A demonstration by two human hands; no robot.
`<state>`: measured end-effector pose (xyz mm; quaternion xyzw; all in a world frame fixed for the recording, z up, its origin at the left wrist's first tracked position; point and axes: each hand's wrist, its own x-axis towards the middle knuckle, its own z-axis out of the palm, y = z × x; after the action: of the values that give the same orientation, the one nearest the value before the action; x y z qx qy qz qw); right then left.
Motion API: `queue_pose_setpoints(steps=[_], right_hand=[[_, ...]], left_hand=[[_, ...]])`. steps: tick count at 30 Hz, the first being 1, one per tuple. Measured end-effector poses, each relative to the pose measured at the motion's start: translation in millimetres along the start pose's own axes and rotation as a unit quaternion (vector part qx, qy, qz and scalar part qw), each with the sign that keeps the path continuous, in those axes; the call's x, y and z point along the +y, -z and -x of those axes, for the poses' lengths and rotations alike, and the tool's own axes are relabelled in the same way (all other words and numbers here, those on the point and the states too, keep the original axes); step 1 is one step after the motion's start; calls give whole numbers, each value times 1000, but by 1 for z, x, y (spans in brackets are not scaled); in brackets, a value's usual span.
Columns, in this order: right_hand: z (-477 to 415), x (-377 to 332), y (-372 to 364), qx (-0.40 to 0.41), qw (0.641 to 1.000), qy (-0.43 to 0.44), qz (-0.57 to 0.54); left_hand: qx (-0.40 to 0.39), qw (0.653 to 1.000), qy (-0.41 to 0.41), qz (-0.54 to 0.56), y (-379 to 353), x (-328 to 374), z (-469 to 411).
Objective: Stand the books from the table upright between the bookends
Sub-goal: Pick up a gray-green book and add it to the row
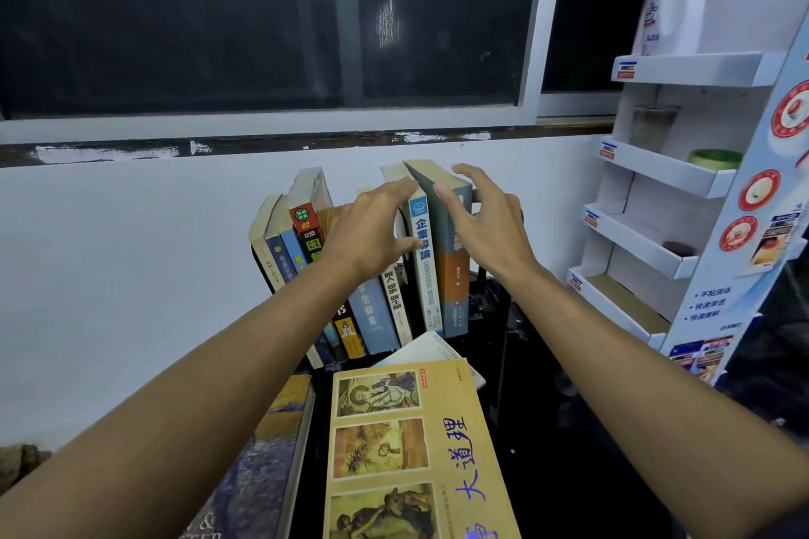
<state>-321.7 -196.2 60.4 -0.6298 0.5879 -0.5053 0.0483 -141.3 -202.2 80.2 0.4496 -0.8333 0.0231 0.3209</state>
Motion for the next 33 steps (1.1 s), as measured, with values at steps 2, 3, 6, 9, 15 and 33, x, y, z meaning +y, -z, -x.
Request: queue_pose_setpoints(steps=[2,3,6,9,15,33], right_hand=[[3,2,4,-32,999,23,-28],[5,3,7,-56,997,30,-45],[9,11,19,-149,985,47,-71],[10,15,25,-219,971,46,-79],[9,17,21,-200,976,72,-54],[11,14,16,-198,977,74,-41]], left_hand=[[1,1000,-1,4,0,1,0],[2,1000,-1,7,1,2,1],[2,1000,-4,10,2,3,2],[2,1000,-4,8,3,4,3],[7,1000,0,14,3,8,5],[-7,1000,1,10,2,7,6]])
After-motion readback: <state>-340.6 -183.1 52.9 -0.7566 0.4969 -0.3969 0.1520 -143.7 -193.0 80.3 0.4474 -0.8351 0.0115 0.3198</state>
